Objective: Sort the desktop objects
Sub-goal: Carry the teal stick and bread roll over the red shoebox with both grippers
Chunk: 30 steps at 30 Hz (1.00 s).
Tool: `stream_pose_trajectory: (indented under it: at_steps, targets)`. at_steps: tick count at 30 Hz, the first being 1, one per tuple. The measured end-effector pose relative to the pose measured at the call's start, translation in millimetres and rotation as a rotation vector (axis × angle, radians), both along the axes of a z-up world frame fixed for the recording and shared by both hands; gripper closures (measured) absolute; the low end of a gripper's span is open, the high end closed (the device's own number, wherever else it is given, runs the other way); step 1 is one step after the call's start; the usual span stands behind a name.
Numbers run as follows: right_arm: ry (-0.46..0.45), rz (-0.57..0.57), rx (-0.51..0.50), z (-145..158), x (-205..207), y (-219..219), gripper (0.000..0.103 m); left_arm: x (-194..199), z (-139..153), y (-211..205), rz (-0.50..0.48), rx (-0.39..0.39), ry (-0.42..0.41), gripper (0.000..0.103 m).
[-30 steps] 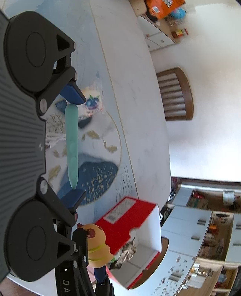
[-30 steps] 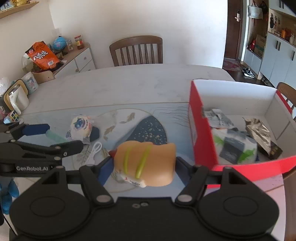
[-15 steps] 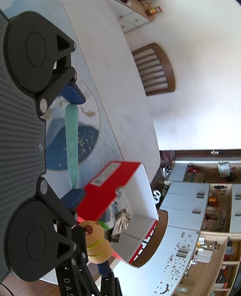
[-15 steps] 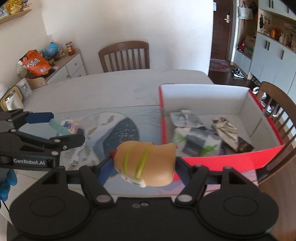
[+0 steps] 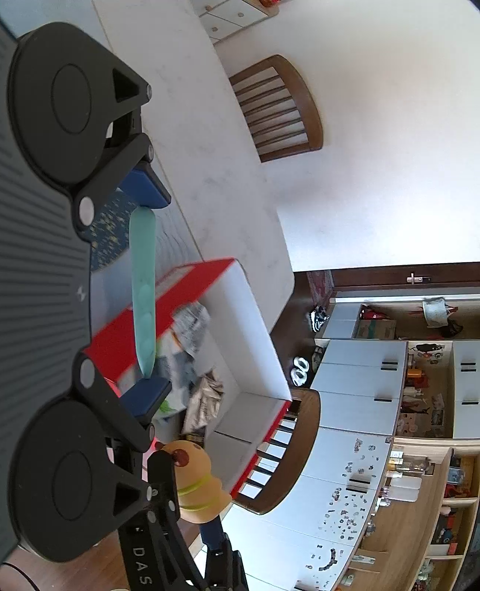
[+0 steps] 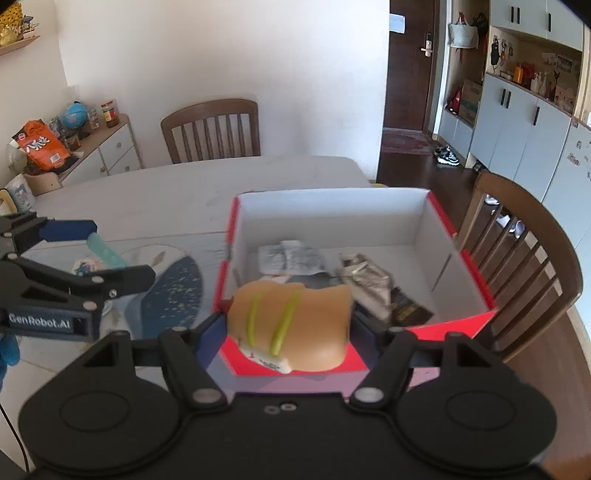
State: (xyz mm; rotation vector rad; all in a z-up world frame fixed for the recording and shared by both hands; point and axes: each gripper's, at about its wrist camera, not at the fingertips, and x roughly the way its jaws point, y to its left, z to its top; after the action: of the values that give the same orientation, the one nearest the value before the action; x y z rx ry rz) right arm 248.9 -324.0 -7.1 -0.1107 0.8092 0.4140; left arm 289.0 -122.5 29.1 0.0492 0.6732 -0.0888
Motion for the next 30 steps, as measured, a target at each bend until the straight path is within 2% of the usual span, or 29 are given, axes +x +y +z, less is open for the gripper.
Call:
stream_pose_trajectory:
  at_steps: [6, 18, 25, 30]
  targets:
    - [-0.016, 0.01, -0.017, 0.3, 18.5, -22.2, 0.031, 24.8, 3.4, -21.9, -0.029, 0.012, 0.014, 0.005]
    - [0.006, 0.011, -0.065, -18.1, 66.4, -48.7, 0.031, 90.6, -3.1, -57.3, -0.074, 0.017, 0.086, 0.005]
    - [-0.004, 0.033, -0.107, -26.7, 84.8, -52.0, 0.031, 134.1, -12.4, -61.4, -0.041, -0.03, 0.155, 0.005]
    - [0.003, 0.032, -0.123, -32.5, 93.7, -55.7, 0.031, 161.6, -19.9, -68.3, -0.034, -0.036, 0.212, 0.005]
